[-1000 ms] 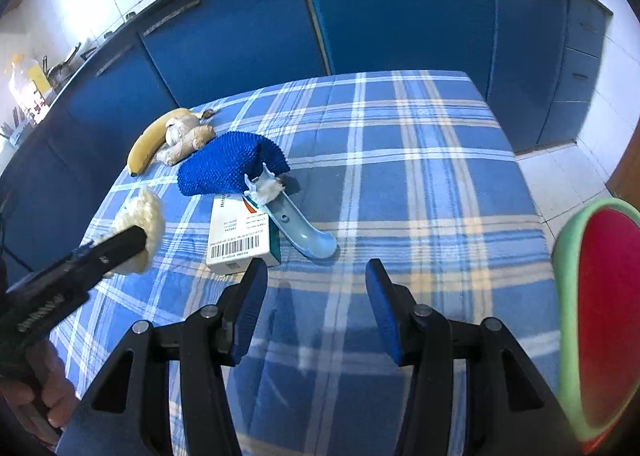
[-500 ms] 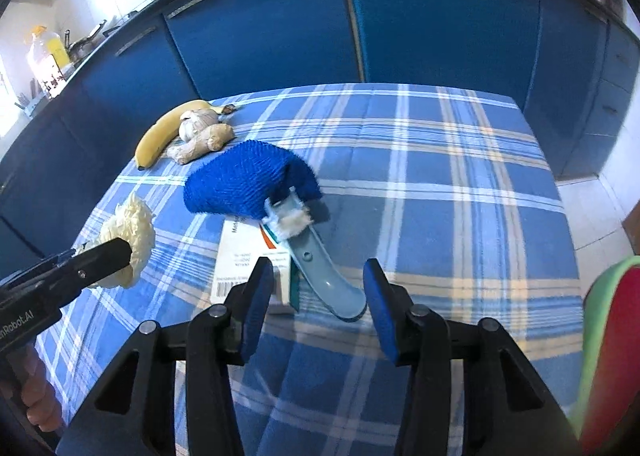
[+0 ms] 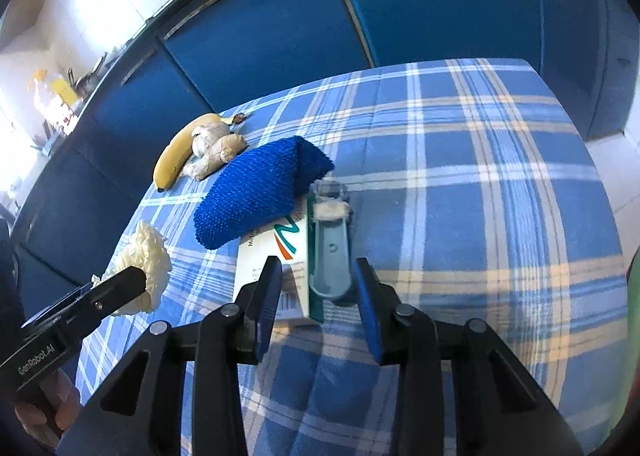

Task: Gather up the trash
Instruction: 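Grasp the teal plastic clip with the right tool while the left tool holds the paper, then carry the paper and clip over the red bucket and release both, then move both open tools back over the table, then grasp the blue knit cloth with the left tool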

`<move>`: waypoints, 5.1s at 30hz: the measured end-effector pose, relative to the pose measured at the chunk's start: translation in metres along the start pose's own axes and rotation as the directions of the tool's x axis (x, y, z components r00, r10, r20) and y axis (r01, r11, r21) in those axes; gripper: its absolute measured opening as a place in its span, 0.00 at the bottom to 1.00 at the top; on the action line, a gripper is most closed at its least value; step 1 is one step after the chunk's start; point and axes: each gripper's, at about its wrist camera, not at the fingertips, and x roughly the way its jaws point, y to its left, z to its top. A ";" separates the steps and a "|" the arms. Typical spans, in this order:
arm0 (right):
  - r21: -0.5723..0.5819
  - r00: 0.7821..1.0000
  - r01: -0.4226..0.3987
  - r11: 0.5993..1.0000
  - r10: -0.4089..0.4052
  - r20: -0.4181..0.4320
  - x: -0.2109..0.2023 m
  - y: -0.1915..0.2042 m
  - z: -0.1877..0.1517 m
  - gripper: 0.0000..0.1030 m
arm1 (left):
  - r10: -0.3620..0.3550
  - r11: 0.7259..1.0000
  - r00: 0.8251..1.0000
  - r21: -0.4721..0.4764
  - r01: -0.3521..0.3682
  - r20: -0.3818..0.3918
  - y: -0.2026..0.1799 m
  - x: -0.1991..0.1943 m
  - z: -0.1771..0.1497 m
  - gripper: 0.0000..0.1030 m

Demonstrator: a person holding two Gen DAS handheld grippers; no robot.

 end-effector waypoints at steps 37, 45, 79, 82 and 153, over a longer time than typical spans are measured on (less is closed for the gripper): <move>0.172 0.961 0.126 0.977 -0.163 0.225 -0.147 -0.035 -0.070 0.19 | -0.128 0.981 0.992 0.142 0.130 -0.019 -0.078 -0.026 -0.016 0.28; 0.257 0.932 0.174 0.951 -0.244 0.269 -0.190 -0.062 -0.091 0.19 | -0.193 0.956 0.979 0.210 0.203 -0.066 -0.121 -0.024 -0.024 0.28; 0.584 0.860 0.267 0.766 -0.463 0.215 -0.245 -0.201 -0.162 0.20 | -0.290 0.789 0.919 0.477 0.387 -0.266 -0.305 0.040 -0.070 0.28; 0.594 0.852 0.264 0.760 -0.472 0.226 -0.251 -0.203 -0.165 0.20 | -0.285 0.776 0.913 0.489 0.399 -0.294 -0.314 0.048 -0.075 0.29; 0.325 0.913 0.214 0.921 -0.307 0.267 -0.194 -0.066 -0.094 0.37 | 0.117 0.953 0.993 0.280 -0.113 0.003 -0.086 0.067 0.047 0.64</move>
